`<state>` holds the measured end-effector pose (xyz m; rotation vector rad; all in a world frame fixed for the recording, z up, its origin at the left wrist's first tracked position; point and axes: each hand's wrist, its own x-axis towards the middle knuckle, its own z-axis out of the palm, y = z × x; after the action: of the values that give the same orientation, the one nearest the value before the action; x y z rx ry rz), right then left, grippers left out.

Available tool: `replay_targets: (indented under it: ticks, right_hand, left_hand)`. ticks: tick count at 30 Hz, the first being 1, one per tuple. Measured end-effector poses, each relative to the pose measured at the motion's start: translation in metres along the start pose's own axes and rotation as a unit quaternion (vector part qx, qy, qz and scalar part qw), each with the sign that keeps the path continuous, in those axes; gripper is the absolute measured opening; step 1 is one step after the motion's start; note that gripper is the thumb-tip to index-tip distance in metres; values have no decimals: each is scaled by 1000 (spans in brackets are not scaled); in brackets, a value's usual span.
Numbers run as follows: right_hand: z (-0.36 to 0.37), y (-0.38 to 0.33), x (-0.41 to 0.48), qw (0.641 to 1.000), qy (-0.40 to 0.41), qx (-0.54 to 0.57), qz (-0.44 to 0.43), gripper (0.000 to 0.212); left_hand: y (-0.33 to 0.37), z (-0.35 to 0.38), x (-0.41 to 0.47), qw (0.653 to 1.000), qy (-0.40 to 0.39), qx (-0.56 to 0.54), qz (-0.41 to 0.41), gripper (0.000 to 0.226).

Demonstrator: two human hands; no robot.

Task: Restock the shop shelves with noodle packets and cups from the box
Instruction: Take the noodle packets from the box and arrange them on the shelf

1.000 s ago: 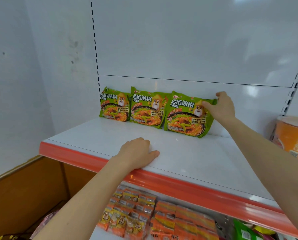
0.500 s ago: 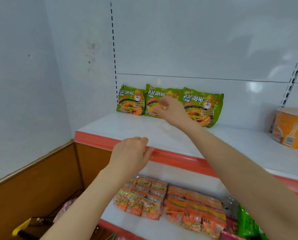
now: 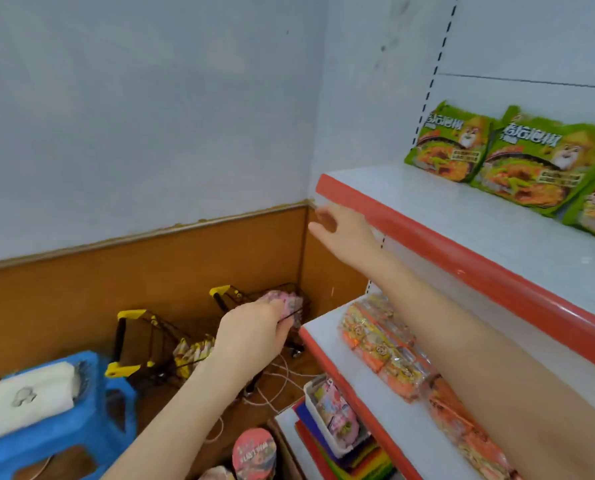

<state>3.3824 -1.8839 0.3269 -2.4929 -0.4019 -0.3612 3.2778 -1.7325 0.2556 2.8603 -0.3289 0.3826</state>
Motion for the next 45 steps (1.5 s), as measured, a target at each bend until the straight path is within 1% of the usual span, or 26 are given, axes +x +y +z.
replay_targets:
  ticks: [4,6,9,12,15,20,25,30,35,41,45]
  right_hand:
    - [51,8,-18,995,-95,13,-25,38]
    - [71,13,-27,991,-127,18,-27,38]
    - [114,22,-49,981,-189,23,-27,37]
    - [158,36,-79,970,-241,31,-12,38]
    - [200,57,-111,955,-293,28,28,41]
    - [269,106,-166,930,-357,-1,92,43]
    - [335,163,-226,902,-404,-20,153,39]
    - [390,218,-286,873,-446,-58,189,44]
    - [451,270,-331,865,-456,-79,195,42]
    - [525,320,-355,867,-449,-85,197,51]
    - [558,344,-363,867,-449,-81,199,59]
  left_hand:
    - [-11,31,-43,992,-44,40,-108,32]
    - [-16,44,-62,987,-53,27,-149,32]
    - [-20,71,-98,972,-100,23,-214,34]
    - [-25,103,-133,952,-161,17,-261,34]
    - [-30,139,-164,934,-200,-12,-296,25]
    - [-42,202,-205,901,-286,-12,-326,32]
    - [-57,273,-235,879,-324,-41,-347,31]
    - [-73,355,-263,862,-362,-59,-350,29]
    - [-86,448,-284,852,-371,-55,-366,33]
    - [-107,558,-294,854,-373,-24,-363,45]
    - [-120,615,-296,844,-394,-4,-365,66]
